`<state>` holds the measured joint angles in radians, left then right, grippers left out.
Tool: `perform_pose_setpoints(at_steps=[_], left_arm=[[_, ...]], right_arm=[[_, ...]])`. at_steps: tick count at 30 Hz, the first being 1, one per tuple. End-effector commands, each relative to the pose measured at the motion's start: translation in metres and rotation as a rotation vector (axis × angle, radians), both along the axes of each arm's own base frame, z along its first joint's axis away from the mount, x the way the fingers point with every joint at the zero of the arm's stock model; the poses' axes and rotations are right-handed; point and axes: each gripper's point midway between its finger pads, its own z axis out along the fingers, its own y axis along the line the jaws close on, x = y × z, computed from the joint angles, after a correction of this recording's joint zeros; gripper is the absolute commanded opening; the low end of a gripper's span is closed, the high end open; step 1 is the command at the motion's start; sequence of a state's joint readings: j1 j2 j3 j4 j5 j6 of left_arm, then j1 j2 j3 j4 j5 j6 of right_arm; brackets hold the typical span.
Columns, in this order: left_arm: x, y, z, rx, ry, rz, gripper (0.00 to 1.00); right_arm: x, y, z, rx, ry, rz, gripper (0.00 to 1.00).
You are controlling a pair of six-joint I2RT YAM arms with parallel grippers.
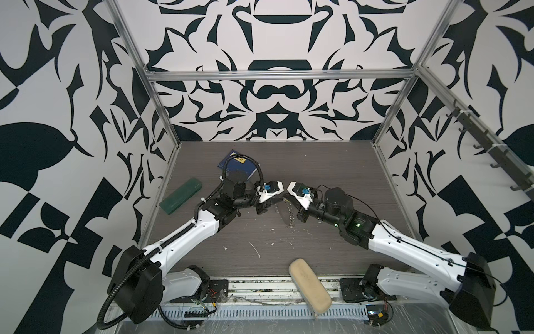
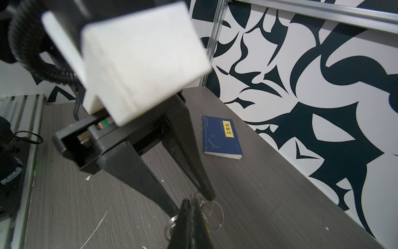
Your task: Remove the keys from the keyring
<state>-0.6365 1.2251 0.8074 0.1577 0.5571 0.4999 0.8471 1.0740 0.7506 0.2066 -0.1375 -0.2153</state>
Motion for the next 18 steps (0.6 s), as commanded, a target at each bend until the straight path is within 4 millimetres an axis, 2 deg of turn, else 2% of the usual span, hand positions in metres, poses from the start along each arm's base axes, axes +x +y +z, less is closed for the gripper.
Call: perform_pose_setpoints(at_steps=[1,8,12,18], left_arm=[[0.001,0.000,0.014,-0.050,-0.022,0.031,0.23],[0.011,0.004,0.016,-0.034,-0.042,0.085,0.00],[0.010,0.006,0.018,-0.015,-0.071,0.084,0.00],[0.004,0.011,0.026,0.011,-0.142,0.064,0.00]], right_arm=[[-0.006,0.002,0.047,0.118,-0.071,0.030,0.00],[-0.008,-0.001,0.049,0.123,-0.070,0.029,0.00],[-0.008,-0.005,0.045,0.112,-0.062,0.019,0.00],[-0.004,-0.023,0.033,0.094,-0.025,-0.023,0.00]])
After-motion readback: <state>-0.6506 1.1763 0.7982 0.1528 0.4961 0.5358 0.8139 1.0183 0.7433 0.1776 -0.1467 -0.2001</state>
